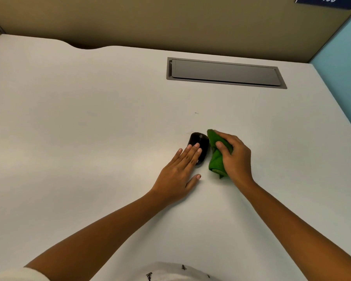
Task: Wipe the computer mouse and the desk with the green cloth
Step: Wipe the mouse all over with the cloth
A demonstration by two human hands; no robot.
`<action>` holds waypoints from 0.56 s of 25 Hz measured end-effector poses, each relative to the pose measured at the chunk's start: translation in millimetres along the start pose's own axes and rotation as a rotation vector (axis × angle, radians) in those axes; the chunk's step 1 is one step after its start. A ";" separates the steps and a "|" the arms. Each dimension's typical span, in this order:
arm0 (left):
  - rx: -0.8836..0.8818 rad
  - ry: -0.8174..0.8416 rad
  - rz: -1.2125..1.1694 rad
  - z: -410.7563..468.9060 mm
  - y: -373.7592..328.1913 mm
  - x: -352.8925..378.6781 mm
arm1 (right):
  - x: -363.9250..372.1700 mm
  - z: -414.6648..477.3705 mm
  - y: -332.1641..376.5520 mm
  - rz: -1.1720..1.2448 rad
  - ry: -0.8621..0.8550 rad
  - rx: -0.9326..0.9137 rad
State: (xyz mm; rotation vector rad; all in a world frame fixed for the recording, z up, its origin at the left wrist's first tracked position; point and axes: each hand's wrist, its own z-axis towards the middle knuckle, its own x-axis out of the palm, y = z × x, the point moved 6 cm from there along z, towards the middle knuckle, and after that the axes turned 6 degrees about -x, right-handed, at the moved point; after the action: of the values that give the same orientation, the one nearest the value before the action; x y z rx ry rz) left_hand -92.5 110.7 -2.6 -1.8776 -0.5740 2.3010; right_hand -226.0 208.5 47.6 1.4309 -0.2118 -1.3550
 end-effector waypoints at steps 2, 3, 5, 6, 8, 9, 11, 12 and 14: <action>-0.006 0.007 -0.024 0.6 0.0 1.9 | 15.2 3.3 7.6 -0.067 0.049 -0.071; -0.007 0.015 -0.036 0.8 0.4 3.0 | 24.5 3.0 9.3 -0.113 0.086 -0.109; -0.006 0.024 -0.076 0.7 1.0 3.6 | 33.8 7.2 9.3 -0.164 0.125 -0.157; -0.001 0.027 -0.098 0.7 1.2 3.1 | 33.7 12.5 8.2 -0.173 0.134 -0.172; 0.018 0.026 -0.115 0.5 1.9 2.4 | 32.3 26.9 4.5 -0.198 0.174 -0.183; 0.025 0.019 -0.113 0.0 2.2 1.9 | 33.7 35.4 2.4 -0.229 0.213 -0.178; 0.022 0.000 -0.119 -0.6 1.5 0.7 | 39.7 50.9 2.0 -0.314 0.315 -0.173; 0.015 -0.004 -0.130 -0.5 1.6 0.6 | 43.6 55.0 3.8 -0.341 0.366 -0.178; 0.006 -0.003 -0.145 -0.5 2.1 2.3 | 49.1 54.0 9.0 -0.326 0.454 -0.225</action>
State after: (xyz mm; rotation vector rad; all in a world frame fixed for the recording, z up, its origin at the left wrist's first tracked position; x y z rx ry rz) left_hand -92.1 109.7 -5.6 -1.7671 -0.6788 2.2119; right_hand -247.7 138.7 39.1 1.5796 0.4735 -1.2217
